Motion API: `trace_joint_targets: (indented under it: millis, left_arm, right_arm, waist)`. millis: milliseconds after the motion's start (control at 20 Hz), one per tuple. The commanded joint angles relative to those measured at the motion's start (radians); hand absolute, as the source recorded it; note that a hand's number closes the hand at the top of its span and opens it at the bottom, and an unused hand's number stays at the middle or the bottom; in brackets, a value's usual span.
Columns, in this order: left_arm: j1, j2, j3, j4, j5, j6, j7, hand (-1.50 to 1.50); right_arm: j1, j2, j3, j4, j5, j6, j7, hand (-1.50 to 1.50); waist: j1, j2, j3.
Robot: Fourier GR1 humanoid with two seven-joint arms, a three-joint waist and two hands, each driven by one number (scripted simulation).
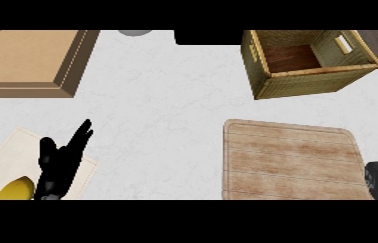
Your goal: Pick the bell pepper from the cutting board and place it in the basket
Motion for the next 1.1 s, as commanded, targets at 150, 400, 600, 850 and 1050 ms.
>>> trace_joint_targets:
  millis: [150, 400, 600, 850, 1050]
  left_arm:
    - [0.015, -0.013, 0.008, 0.074, 0.006, -0.014, 0.031, 0.0]
    - [0.039, -0.018, -0.006, 0.05, -0.013, -0.012, 0.024, 0.0]
    - [0.049, -0.021, 0.018, 0.095, -0.006, -0.026, -0.017, 0.0]
    - [0.024, -0.039, -0.004, 0.057, -0.014, -0.016, 0.03, 0.0]
    - [0.055, -0.028, 0.007, 0.027, 0.001, -0.034, 0.046, 0.0]
  right_arm:
    - [0.043, 0.014, -0.055, 0.136, -0.038, -0.089, -0.094, 1.5]
    - [0.089, 0.066, -0.1, 0.248, -0.057, -0.22, -0.21, 1.5]
    - [0.105, -0.01, -0.138, 0.298, -0.108, -0.176, -0.293, 1.5]
    - [0.118, -0.086, -0.092, 0.395, 0.058, -0.279, -0.258, 1.5]
    - [0.177, -0.152, -0.062, 0.45, 0.03, -0.162, -0.408, 1.5]
  waist:
    - [-0.007, 0.006, -0.012]
    - [0.004, 0.009, -0.012]
    - [-0.005, 0.007, -0.013]
    - [0.002, 0.014, -0.013]
    - [0.0, 0.008, -0.012]
